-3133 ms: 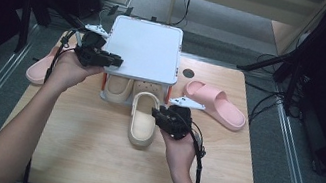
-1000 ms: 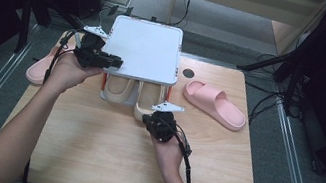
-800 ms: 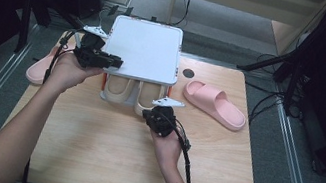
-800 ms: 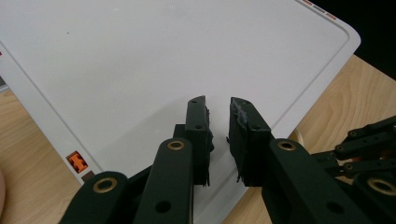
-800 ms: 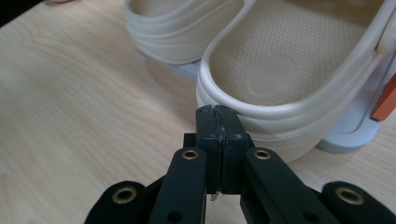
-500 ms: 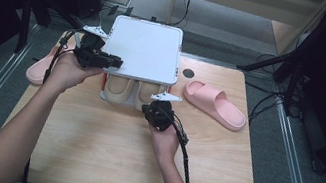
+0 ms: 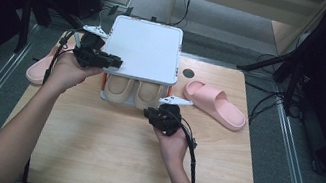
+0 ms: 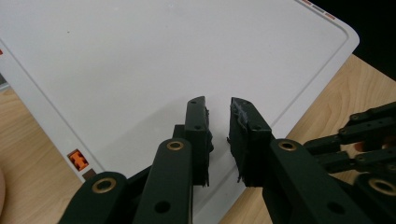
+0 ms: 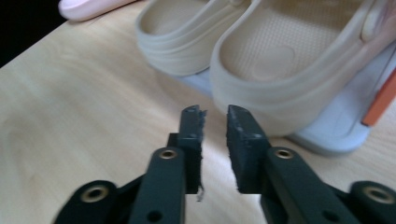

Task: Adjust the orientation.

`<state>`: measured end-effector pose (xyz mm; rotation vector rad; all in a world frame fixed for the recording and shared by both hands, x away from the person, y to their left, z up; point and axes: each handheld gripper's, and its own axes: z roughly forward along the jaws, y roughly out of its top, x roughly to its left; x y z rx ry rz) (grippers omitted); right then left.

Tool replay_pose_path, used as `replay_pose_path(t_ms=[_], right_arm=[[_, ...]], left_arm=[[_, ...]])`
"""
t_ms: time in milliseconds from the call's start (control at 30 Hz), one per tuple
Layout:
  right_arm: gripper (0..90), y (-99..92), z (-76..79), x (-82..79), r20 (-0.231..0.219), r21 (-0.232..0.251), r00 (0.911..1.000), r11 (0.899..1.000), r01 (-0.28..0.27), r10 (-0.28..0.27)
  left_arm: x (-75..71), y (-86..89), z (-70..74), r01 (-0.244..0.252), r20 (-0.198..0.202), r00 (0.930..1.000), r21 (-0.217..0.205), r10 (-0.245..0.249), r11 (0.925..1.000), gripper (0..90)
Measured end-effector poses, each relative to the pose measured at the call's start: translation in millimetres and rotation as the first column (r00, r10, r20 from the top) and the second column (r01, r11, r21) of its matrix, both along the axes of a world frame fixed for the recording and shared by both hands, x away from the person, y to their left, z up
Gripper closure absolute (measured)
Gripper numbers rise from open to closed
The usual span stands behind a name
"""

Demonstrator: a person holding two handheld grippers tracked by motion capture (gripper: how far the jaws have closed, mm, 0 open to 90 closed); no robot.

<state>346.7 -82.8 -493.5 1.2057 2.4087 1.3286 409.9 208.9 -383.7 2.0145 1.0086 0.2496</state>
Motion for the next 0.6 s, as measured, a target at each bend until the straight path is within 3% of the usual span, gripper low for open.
replay_pose_path(t_ms=[100, 233, 367, 500, 600], right_arm=[[68.5, -12.7, 8.2, -10.6, -0.008, 0.001, 0.9995, 1.000, -0.031, 0.031], [60.1, -30.3, 20.5, -24.1, 0.003, 0.006, 0.9981, 0.998, -0.061, 0.061], [57.3, -51.7, 27.8, -36.9, 0.039, 0.006, 0.9973, 0.998, -0.062, 0.062], [54.1, -62.2, 27.9, -39.1, 0.013, 0.038, 0.9973, 0.997, -0.073, 0.073], [53.3, -65.7, 29.8, -39.1, 0.021, 0.018, 0.9949, 0.995, -0.099, 0.098]], left_arm=[[-2.5, 3.8, 3.8, 0.000, -0.011, 0.9999, -0.021, -0.001, 0.9998, 68.6], [-11.0, 11.0, 12.9, -0.015, 0.009, 0.9998, -0.039, 0.015, 0.9991, 59.2], [-19.8, 20.4, 18.4, -0.031, 0.011, 0.9994, -0.033, 0.032, 0.9990, 51.6], [-26.0, 31.0, 18.3, -0.057, 0.001, 0.9984, -0.034, 0.057, 0.9978, 48.4], [-31.3, 41.1, 16.6, -0.076, 0.003, 0.9971, -0.028, 0.076, 0.9967, 47.0]])
